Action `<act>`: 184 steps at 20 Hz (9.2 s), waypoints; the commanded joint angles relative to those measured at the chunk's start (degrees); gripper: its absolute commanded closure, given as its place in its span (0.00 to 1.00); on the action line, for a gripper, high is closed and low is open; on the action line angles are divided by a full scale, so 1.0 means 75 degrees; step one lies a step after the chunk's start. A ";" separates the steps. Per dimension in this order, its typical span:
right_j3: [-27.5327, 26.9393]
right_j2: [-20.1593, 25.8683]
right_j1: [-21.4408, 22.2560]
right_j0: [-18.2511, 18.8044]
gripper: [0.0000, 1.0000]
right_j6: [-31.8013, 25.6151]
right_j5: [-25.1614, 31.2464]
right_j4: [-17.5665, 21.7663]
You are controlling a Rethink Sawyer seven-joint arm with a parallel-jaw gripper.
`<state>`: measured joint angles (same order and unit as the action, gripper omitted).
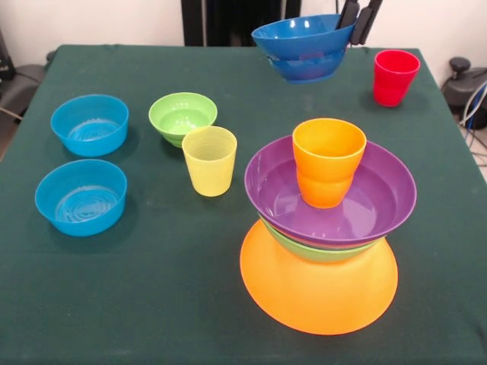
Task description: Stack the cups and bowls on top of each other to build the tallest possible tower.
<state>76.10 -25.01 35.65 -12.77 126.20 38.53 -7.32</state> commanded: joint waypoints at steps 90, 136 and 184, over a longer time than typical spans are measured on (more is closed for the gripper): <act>-0.2898 0.1679 -0.1630 0.0196 1.00 -0.1405 0.1447 0.3411; -0.1797 0.2224 -0.1310 0.0530 1.00 -0.1107 0.1804 0.3016; -0.1183 0.2186 -0.1311 0.0112 1.00 0.0023 0.1827 0.2227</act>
<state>60.62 -15.13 27.29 -11.03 124.72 50.39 10.55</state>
